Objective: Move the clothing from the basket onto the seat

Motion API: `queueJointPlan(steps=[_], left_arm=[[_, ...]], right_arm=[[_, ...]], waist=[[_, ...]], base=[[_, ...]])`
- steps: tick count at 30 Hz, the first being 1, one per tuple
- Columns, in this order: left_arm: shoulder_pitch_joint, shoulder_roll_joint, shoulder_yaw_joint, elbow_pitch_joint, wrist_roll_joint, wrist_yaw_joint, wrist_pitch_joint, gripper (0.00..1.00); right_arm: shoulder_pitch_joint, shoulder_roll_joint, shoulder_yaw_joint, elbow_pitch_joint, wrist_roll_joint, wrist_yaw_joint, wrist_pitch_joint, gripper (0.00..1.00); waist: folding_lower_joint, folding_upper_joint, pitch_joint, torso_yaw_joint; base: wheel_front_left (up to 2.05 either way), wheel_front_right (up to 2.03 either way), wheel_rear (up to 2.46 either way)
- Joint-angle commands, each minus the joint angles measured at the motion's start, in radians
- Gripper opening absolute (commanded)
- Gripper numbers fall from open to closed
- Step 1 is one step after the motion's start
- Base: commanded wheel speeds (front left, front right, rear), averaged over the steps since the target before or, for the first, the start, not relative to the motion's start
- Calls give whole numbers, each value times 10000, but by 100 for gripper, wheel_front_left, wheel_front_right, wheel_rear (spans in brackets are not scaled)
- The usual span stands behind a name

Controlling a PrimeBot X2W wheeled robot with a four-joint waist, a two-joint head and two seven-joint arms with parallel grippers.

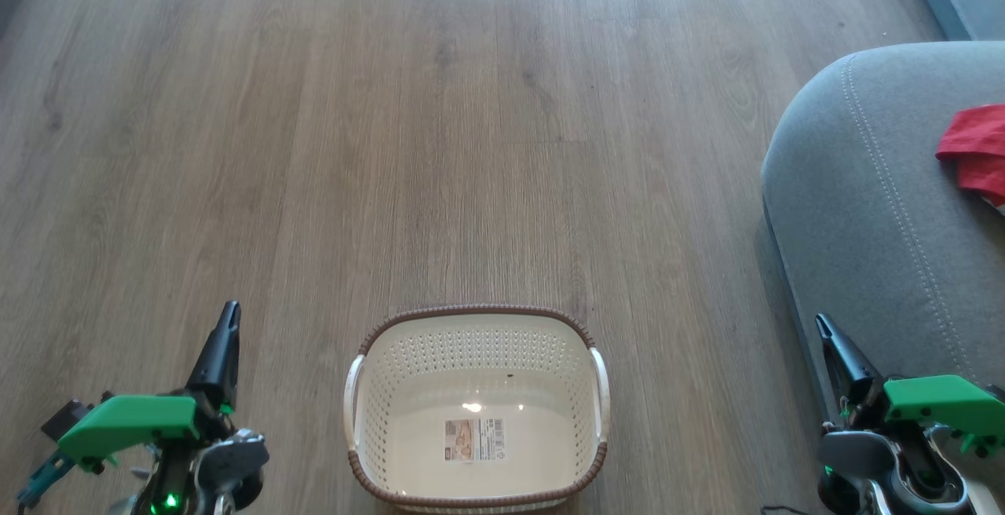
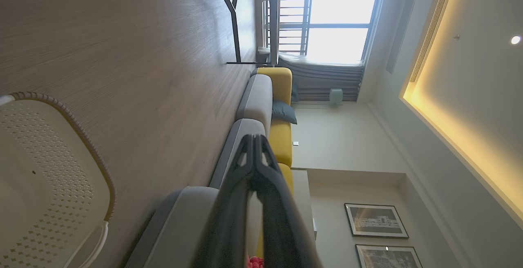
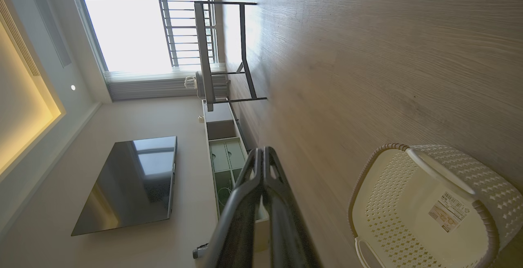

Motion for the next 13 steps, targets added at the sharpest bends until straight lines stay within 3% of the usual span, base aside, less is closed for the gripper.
queueJointPlan(steps=[1,13], left_arm=[[-581,89,359,-346,-37,-65,31,0],[-581,89,359,-346,-37,-65,31,0]], right_arm=[[-485,-77,165,-369,-25,69,84,0],[-485,-75,163,-368,-27,69,87,0]], waist=[[0,-1,0,0],[0,-1,0,0]], base=[[0,0,0],[0,0,0]])
